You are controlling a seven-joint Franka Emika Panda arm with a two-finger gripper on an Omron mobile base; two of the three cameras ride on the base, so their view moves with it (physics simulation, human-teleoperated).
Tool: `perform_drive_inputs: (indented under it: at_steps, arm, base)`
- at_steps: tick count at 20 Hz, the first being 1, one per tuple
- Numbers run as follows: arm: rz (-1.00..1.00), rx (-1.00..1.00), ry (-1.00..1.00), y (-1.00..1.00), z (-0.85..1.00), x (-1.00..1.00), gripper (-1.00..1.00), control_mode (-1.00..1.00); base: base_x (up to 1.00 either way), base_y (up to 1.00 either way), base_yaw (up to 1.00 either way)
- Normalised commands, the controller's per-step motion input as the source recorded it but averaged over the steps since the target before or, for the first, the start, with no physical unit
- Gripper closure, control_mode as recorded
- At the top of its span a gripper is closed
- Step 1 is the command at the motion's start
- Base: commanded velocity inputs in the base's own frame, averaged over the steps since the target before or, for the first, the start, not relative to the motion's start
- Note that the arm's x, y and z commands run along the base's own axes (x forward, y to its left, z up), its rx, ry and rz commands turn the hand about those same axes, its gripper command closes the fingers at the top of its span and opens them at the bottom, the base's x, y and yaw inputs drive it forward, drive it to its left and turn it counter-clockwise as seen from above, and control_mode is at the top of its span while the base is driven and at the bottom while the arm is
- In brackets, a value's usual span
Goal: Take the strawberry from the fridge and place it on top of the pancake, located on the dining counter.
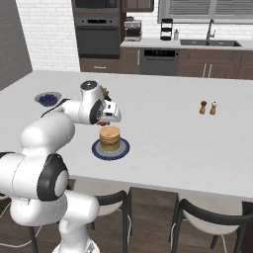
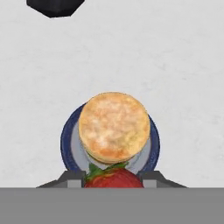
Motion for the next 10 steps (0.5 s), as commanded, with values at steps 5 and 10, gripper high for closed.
perform_drive_inputs:
  at_steps: [5,10]
  arm:
    - [0.12,0.0,0.12,-0.2,-0.3,0.23,1.0,-1.0]
    - [0.0,0.0,0.0,0.0,-0.32,0.57,1.0,-1.0]
  base:
    - [0.0,0.0,0.0]
    - [0.0,0.0,0.0]
